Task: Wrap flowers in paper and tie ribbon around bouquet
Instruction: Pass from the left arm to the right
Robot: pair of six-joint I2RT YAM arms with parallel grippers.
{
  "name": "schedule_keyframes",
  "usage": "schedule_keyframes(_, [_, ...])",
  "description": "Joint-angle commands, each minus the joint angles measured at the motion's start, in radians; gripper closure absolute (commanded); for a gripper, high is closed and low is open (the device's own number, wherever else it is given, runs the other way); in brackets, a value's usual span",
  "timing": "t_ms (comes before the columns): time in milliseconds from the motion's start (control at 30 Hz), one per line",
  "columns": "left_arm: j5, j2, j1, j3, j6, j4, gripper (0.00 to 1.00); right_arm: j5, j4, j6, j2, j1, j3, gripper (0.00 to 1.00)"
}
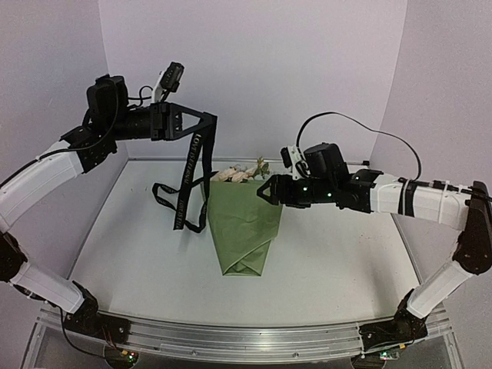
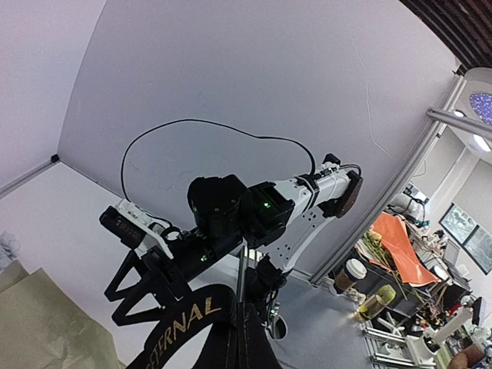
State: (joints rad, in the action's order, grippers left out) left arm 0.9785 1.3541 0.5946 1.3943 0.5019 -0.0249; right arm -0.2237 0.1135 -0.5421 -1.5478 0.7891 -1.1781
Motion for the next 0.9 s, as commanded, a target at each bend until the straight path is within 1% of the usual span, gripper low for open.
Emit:
schedule_keyframes(0, [0.052,0.080,0.075,0.055,0.037,-0.073,1.00,-0.002,-0.092,0.055,0.134,0.058,0.035,0.30])
schedule_keyframes(67, [0.057,0.102,0.088,0.067,0.055,-0.093,1.00,0.009,-0.105,0.080,0.157,0.091,0.046,0.30])
schedule_keyframes(233, [0.082,0.152,0.110,0.088,0.093,-0.138,1.00,0.070,-0.225,0.168,0.183,0.156,0.090,0.29])
schedule_keyframes(333, [0.098,0.170,0.119,0.084,0.117,-0.166,1.00,0.105,-0.243,0.220,0.176,0.165,0.074,0.29])
schedule_keyframes(500, [0.106,0.177,0.133,0.078,0.128,-0.178,1.00,0.114,-0.264,0.273,0.126,0.168,-0.002,0.28])
schedule_keyframes(667, [0.099,0.176,0.136,0.070,0.133,-0.182,1.00,0.096,-0.269,0.287,0.078,0.172,-0.065,0.28])
schedule_keyframes(867, [0.087,0.194,0.136,0.073,0.150,-0.183,1.00,0.089,-0.299,0.280,0.051,0.185,-0.081,0.27])
